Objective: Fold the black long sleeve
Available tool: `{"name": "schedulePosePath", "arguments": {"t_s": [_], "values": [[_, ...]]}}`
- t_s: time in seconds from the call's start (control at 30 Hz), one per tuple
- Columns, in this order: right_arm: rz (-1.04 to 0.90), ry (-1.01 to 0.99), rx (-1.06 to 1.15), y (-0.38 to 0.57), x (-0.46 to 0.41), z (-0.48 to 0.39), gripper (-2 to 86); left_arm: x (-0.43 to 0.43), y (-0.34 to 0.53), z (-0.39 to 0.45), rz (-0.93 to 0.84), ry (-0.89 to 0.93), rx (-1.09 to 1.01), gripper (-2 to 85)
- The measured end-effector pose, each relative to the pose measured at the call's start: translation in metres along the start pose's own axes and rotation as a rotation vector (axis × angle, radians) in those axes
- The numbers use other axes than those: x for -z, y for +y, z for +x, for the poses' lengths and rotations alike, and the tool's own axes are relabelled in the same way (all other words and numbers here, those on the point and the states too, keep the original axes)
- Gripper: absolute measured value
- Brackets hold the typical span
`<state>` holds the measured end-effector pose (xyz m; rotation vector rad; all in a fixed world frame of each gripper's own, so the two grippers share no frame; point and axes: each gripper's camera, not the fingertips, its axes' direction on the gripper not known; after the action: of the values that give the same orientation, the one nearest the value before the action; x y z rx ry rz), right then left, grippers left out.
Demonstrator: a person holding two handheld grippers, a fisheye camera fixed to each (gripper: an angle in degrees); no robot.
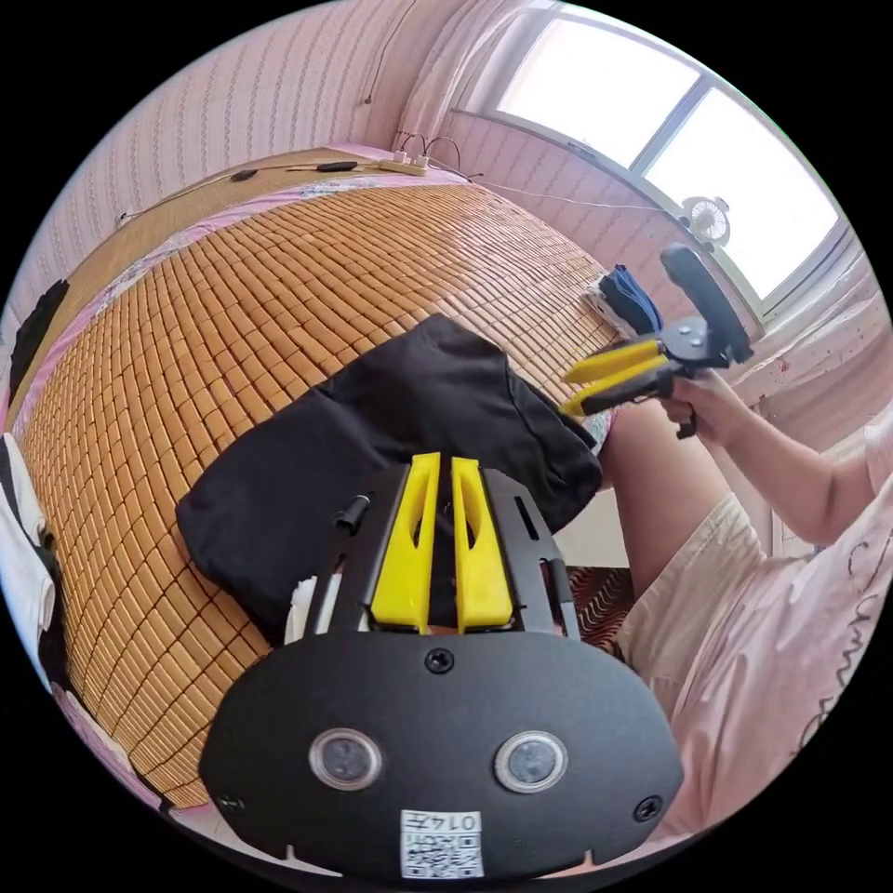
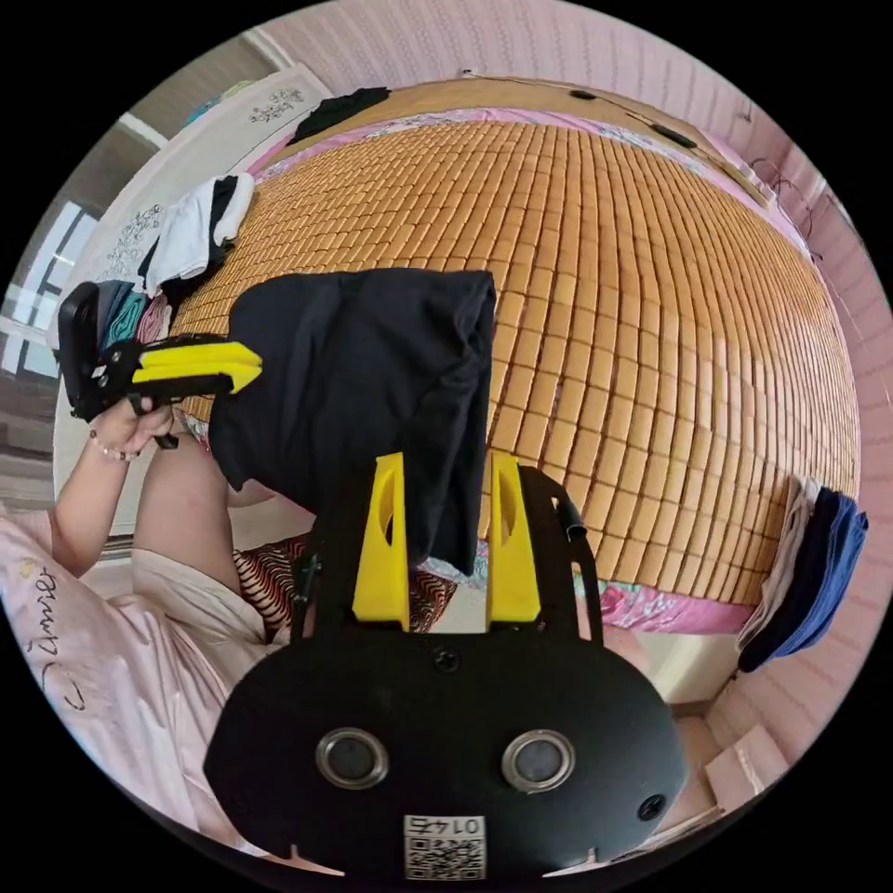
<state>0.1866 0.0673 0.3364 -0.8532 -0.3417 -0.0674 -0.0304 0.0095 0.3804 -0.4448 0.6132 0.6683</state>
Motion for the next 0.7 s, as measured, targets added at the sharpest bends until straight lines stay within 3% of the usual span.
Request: {"name": "schedulePosePath", "arguments": {"t_s": [0.33,0.53,0.7], "values": [[-0.061,-0.015,-0.013,0.042,-0.027,0.040,13.2,-0.074,-0.139,-0.006,-0.099,0.020,0.026,8.1],[-0.058,-0.066,-0.028,0.057,-0.028,0.064,13.5,-0.130,-0.168,-0.002,-0.272,-0.044,0.018,8.4],[-0.084,-0.123,-0.036,0.072,-0.034,0.078,12.2,-0.134,-0.169,-0.003,-0.231,-0.063,-0.012,6.0]]}}
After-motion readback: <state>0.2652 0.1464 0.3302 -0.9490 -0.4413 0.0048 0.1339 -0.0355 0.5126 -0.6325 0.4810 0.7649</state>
